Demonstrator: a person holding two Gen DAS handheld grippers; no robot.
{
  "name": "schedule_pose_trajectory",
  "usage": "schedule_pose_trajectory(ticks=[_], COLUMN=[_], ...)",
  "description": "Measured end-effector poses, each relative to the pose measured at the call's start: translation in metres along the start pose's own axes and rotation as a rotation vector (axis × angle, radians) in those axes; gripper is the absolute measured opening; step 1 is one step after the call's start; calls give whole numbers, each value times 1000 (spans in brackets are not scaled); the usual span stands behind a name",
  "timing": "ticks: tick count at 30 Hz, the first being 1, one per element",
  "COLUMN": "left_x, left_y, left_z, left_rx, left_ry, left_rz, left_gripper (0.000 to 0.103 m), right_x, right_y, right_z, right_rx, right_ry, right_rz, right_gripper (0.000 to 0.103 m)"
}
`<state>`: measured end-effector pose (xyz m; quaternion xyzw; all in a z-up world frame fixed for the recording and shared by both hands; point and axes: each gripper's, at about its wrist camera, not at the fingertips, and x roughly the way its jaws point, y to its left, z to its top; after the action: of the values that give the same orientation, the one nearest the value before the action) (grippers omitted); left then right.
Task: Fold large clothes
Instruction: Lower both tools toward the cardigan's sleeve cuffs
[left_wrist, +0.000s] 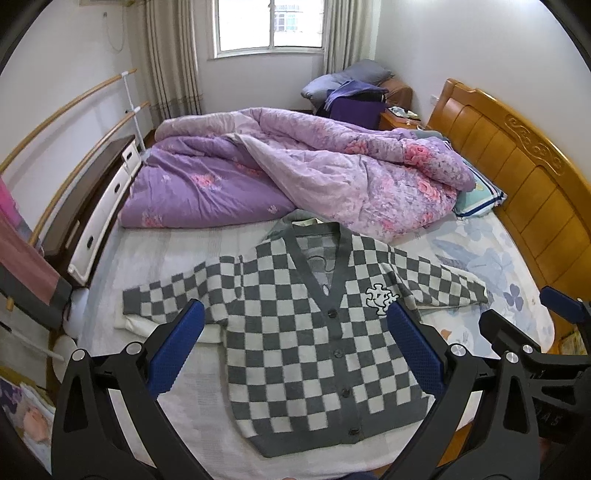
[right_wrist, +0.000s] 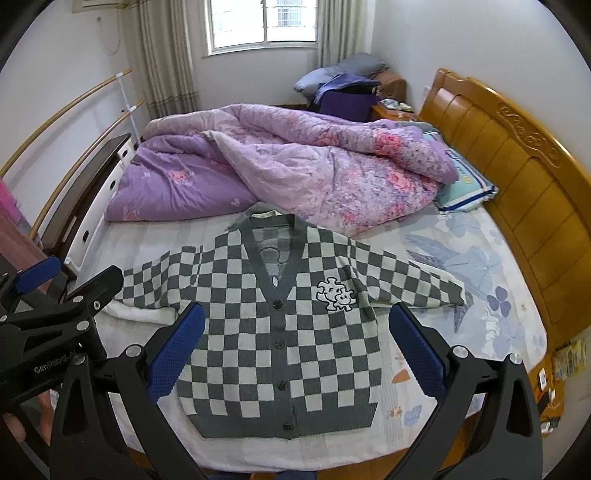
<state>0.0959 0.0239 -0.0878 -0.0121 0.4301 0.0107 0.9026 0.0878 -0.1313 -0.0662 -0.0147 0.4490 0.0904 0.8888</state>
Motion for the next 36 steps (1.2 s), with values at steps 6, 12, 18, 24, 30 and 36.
schedule_pose_trajectory(ticks=[6,12,18,24,30,36], left_x=[48,90,132,175,226,286], left_y=[-16,-24,9,68,153,280], left_z=[10,7,-1,-11,-29,-67], left_rx=[-24,-20,-100,-192,-275,-440], left_ry=[50,78,134,159,174,212], left_rz=[-6,65,67,37,7,3], left_gripper=[99,99,99,99,99,99], right_x=[47,92,133,179,244,320], right_y=[-25,-28,-4,37,90,146], right_z=[17,21,15,8,-2,-18], right_rx=[-64,-177,-263,-295,-263,-198], right_ry=[46,74,127,161,234,261], right_rz=[43,68,112,148,174,252], right_gripper=[96,96,96,75,34,16])
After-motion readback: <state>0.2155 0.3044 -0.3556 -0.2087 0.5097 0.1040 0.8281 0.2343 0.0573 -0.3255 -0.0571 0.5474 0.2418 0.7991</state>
